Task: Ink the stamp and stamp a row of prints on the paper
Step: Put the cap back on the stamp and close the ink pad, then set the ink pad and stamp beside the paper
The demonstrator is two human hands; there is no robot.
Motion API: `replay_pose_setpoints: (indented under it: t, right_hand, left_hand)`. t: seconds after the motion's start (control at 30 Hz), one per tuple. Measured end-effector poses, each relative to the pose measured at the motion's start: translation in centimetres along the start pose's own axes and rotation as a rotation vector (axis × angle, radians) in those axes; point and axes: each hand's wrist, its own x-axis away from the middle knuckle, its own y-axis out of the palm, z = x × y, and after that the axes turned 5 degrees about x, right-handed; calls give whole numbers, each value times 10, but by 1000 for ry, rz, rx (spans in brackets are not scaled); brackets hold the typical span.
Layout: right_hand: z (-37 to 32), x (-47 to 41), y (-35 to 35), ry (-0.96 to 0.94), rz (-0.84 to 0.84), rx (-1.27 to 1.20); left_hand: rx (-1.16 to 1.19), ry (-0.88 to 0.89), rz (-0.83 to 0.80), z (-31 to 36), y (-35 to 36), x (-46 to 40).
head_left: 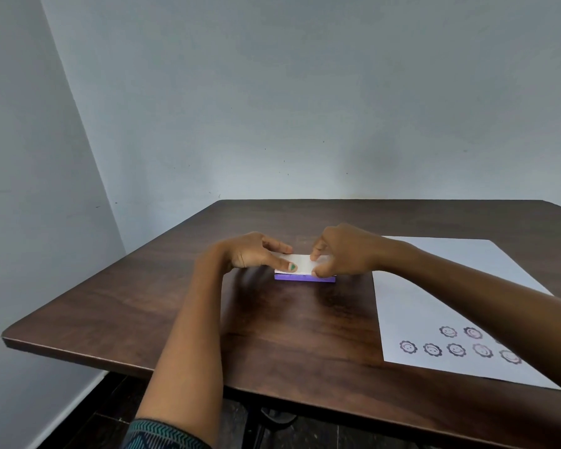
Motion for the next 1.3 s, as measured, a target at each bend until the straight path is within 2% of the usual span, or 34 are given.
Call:
replay_pose_setpoints:
  t: [0.17,0.23,0.37,0.47,0.6,0.7,0.83,0.97,1.1,1.3]
  right_hand:
    - [11,5,-6,3,97,-136]
    - [14,4,-11,-28,115,-123]
    - [23,-12,-21,-115,-115,-49]
    - [27,-35,-23,-195,-324,35]
    - [32,-63,-23,-289,-456,183]
    - [37,-69,-23,-300,-518,161]
    - [36,-61,-21,-294,-521,43]
    - [29,-45,-23,-174,-451,-54]
    - [28,-28,-32,-10,-446,-160]
    - [18,-16,-53,160,-470,-157]
  left_hand:
    - [19,58,47,14,12,-4]
    - [10,79,16,21,19,-8]
    - [-160,53,-157,23,18,-19]
    - [-229,61,-224,8,6,-31]
    - [-187,265,-106,-7,8,-34]
    - [-215,341,29,-14,18,-29]
    - [-118,260,111,-10,28,-22]
    - [27,149,193,1,29,-4]
    - [-3,-9,155,11,32,19]
    - [7,-237,71,26,11,32]
